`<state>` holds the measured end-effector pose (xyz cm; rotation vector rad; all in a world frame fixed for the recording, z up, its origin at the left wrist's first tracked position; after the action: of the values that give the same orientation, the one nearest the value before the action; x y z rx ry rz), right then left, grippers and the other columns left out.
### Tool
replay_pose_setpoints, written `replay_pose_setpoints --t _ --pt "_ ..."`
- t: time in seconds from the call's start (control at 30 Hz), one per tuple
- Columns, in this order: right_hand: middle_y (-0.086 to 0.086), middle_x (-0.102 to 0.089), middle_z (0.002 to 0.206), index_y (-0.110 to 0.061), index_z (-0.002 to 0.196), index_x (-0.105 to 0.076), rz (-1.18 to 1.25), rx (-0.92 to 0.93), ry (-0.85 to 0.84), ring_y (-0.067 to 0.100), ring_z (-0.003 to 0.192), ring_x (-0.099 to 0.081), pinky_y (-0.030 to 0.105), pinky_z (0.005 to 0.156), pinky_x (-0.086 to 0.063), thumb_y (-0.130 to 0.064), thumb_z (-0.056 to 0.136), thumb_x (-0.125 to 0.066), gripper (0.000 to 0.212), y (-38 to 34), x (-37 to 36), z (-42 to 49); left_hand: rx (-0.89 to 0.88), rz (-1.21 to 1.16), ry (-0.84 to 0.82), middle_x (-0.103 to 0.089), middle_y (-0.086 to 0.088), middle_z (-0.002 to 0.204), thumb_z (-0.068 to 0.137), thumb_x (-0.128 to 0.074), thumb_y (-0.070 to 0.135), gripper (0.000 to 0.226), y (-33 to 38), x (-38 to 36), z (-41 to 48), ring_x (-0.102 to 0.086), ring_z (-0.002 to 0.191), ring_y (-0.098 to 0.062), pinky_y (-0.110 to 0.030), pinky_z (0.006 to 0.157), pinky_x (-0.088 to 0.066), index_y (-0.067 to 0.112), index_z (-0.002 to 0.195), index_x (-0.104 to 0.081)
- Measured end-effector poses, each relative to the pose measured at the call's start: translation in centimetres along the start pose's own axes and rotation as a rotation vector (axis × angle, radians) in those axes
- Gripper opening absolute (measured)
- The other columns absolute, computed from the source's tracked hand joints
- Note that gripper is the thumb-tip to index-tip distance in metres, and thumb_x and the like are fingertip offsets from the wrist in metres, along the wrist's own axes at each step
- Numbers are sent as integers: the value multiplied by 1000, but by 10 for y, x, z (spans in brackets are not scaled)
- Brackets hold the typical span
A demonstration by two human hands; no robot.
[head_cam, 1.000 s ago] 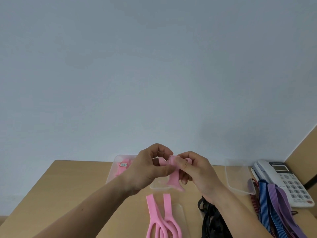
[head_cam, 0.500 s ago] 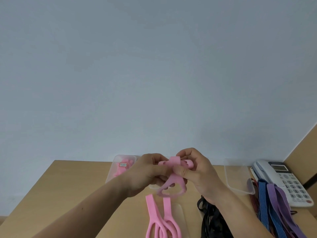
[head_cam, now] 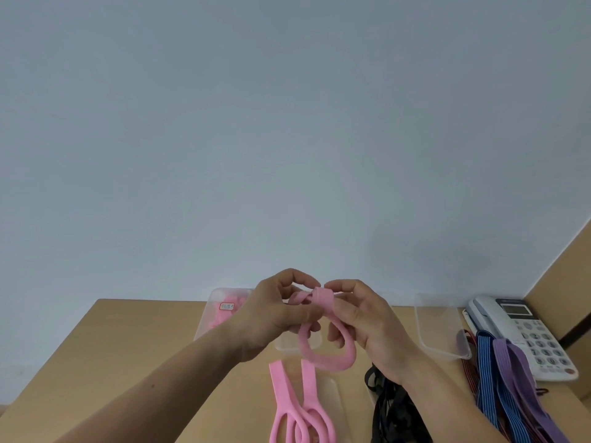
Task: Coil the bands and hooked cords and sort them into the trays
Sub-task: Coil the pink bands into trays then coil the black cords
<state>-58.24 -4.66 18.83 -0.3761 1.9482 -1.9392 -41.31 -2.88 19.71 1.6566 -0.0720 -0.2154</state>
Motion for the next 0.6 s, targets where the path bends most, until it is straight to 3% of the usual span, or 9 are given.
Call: replay_pose_setpoints --t 0.1,0.23,0.43,0.6 --pt "13 -70 82 -7 103 -66 -25 -35 62 29 67 -65 37 61 -51 -45 83 -73 43 -1 3 3 -27 33 11 -65 -14 92 66 -77 -3 40 -2 2 2 -69 73 -30 -31 67 -55 15 101 -68" --pt "13 -74 82 -8 94 -70 -98 -42 94 25 68 -68 31 61 -55 -48 73 -73 45 -3 1 6 -77 76 -2 -66 -8 89 66 -80 -2 41 -3 -2 1 -69 74 -27 -31 70 -55 17 100 -67" --pt "3 -72 77 -21 88 -74 -208 -39 129 13 61 -62 23 60 -51 -25 78 -82 14 -2 6 9 -46 194 23 -62 -5 100 73 -74 -6 45 -9 0 2 -70 79 -23 -29 71 -57 17 109 -60" --pt "-2 -70 76 -26 88 -71 -191 2 135 15 56 -60 24 55 -52 -17 73 -86 23 -2 0 9 78 202 -32 -72 -11 86 76 -71 4 34 -11 3 -1 -72 78 -25 -34 74 -59 4 109 -61"
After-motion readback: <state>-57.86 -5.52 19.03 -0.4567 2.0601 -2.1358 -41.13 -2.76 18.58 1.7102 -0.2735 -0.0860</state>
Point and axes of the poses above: each hand's wrist, its own z-axis towards the middle knuckle, its own x-axis out of the back of the hand, y = z × x, the point moved 4 cm from there along z, towards the middle knuckle
